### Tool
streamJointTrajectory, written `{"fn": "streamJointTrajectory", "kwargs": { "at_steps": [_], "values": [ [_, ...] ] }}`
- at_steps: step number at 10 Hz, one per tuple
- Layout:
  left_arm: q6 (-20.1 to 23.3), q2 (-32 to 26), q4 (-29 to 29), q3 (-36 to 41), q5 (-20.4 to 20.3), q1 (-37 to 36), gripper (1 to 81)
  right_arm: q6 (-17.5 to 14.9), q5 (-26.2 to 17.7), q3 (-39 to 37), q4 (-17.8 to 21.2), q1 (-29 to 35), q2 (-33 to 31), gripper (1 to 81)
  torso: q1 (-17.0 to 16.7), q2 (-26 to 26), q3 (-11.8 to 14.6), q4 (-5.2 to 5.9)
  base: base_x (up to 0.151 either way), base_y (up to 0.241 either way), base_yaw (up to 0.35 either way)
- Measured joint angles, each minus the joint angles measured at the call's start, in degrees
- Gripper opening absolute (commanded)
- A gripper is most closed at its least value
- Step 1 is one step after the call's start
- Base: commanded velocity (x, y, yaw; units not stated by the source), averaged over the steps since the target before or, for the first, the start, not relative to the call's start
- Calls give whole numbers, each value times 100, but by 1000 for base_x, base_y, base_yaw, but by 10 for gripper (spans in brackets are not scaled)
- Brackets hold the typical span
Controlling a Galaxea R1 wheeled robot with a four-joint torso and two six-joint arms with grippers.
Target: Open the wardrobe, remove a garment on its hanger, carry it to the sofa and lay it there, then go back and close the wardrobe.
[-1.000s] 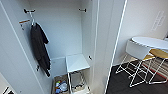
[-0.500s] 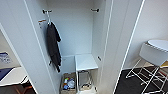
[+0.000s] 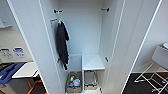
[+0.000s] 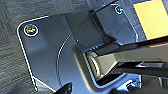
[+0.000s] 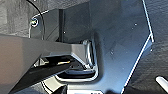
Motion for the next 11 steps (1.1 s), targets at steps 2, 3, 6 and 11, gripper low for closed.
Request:
{"fn": "streamJointTrajectory", "kwargs": {
  "at_steps": [2,3,6,11],
  "values": [
    [-2,2,0,0,-2,10,811,0,18,0,0,6,-6,811,0,0,0,0,0,0,0],
    [-2,0,-1,0,0,-5,811,0,11,0,0,-11,4,811,0,0,0,0,0,0,0],
    [-2,0,-6,0,0,-11,811,0,10,2,0,-11,4,811,0,0,0,0,0,0,0],
    [-621,-48,-1040,-12,469,117,811,-2,7,2,-4,34,9,811,0,0,0,0,0,0,0]
  ]
}}
